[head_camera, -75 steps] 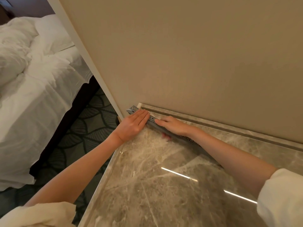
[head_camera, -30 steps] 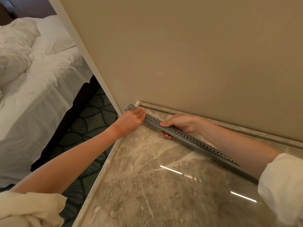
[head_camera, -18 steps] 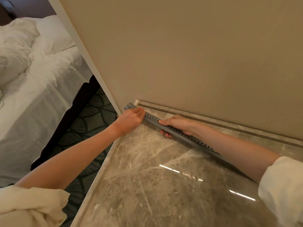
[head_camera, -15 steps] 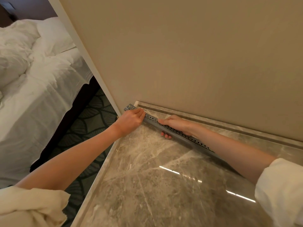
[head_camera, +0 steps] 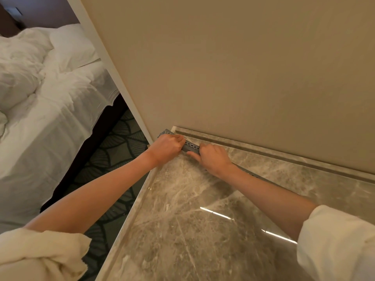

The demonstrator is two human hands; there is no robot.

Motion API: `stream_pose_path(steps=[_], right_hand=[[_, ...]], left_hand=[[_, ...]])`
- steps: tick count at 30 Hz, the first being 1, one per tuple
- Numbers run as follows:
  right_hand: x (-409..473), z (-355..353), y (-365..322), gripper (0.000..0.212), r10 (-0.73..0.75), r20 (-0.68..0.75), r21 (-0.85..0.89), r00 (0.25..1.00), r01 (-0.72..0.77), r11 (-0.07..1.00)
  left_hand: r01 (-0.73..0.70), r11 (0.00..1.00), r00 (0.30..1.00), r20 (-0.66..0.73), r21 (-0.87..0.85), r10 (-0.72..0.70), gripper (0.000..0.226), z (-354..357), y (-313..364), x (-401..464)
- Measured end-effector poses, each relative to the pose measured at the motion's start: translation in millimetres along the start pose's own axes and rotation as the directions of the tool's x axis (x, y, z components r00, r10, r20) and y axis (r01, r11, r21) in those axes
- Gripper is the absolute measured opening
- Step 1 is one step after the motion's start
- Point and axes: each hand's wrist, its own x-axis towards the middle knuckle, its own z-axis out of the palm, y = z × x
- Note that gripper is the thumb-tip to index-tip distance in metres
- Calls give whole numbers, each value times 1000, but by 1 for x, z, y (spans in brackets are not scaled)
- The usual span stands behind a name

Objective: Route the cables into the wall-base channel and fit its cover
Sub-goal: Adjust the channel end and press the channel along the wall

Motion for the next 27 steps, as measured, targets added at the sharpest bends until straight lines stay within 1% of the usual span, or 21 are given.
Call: stream_pose_path(steps=[8,10,12,14,16,18,21,24,25,27], right_hand=[[2,-1,-2,61,-1,22,-24,1000,1,1000],[3,-2,-3,61,6,33,-20,999,-5,1000],[4,-2,-1,61,9,48,-11,999,-8,1000],[5,-5,-1,63,13,63,-10,998,-12,1000],[6,-7,0,64,9,79,-19,997,-8,1000],[8,-8,1,63,8,88,-24,996,-6,1000],[8,-6,2,63,8,83,-18,997,-6,1000],[11,-3,4,63,10,77,-8,997,-9,1000],[10,-3,5,62,10,74,-4,997,-10,1000],[11,-2,6,60,9,65,5,998,-10,1000]], left_hand=[[31,996,999,-26,-78,-34,21,-5,1,3],[29,990,998,-52,-140,-36,17,-7,-4,5],[63,943,995,-58,-327,-86,15,-11,-13,8],[91,857,992,-25,-507,-120,24,-13,-21,10],[107,785,985,-43,-610,-168,25,-8,-22,9],[146,729,962,-77,-669,-263,31,-1,-21,10],[242,711,899,-122,-660,-420,46,8,-16,22],[321,690,820,-175,-649,-545,50,14,-9,39],[331,687,803,-189,-647,-565,51,15,-8,41],[338,713,802,-208,-615,-560,54,16,-11,45]])
